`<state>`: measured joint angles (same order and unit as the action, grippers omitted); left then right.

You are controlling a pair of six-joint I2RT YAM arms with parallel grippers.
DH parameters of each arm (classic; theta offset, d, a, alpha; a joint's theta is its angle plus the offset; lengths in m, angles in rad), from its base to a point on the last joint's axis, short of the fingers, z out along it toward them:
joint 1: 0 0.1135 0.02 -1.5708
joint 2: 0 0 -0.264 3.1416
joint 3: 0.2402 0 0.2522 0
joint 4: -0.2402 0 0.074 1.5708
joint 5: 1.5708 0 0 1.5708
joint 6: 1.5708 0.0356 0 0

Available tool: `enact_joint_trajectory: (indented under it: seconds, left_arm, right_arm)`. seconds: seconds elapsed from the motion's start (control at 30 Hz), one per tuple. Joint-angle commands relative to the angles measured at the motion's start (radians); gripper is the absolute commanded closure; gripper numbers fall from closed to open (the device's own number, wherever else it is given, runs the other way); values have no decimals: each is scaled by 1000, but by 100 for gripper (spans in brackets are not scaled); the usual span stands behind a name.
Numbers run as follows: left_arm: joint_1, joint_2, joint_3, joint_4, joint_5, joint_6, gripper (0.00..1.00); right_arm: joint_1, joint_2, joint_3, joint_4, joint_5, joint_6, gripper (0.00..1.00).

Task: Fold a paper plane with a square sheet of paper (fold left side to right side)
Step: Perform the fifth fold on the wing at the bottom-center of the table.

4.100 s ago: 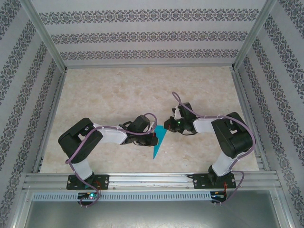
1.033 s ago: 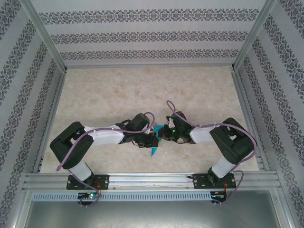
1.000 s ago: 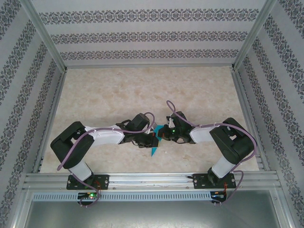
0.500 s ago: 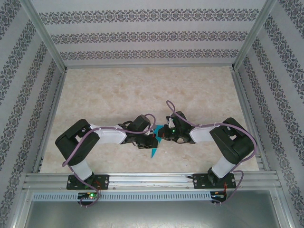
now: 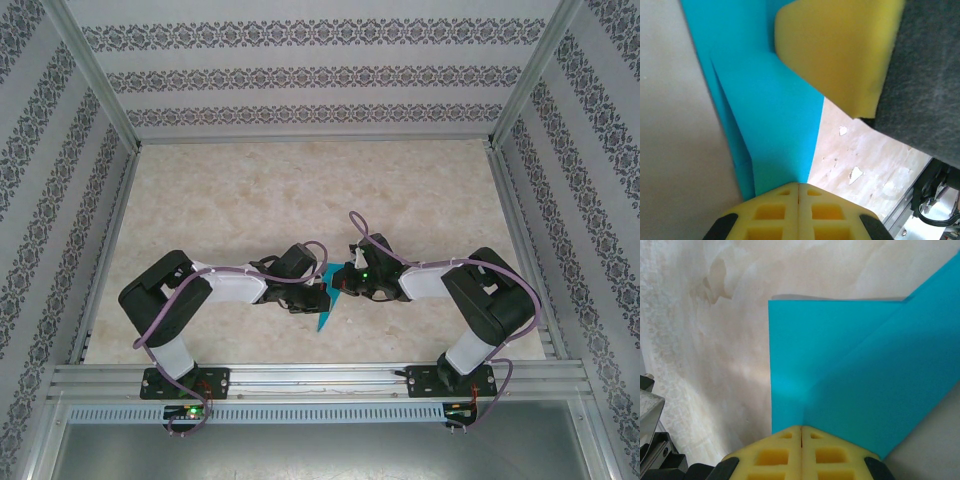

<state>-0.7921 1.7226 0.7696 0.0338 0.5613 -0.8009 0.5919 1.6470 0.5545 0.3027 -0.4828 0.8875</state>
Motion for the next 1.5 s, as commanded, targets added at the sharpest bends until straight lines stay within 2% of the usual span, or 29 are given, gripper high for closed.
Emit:
enact_joint_trajectory:
  seconds: [0.0,0.3,0.5,0.7,0.87,1.17,1.47]
  left_arm:
    - [-10,14,-30,-71,-52,34,100]
    - [-10,23,-79,-27,-54,19,100]
    - [-10,29,-90,-8,-51,12,100]
    - [-10,29,-85,-21,-56,23,100]
    - [-10,29,-83,-33,-64,29,100]
    - [-10,35,-73,-67,-83,48,100]
    - [-10,50,-85,-55,-86,48,100]
  right_arm:
    - [19,51,-27,-148,100,-38,100]
    - [21,-93,32,-144,51,-69,100]
    - [55,-162,-25,-121,73,-25,100]
    - [111,-147,-47,-70,96,20,100]
    - [120,-101,-39,-55,108,33,100]
    - [75,-52,-40,-49,102,7,100]
    - [-32,-60,4,-77,36,-58,100]
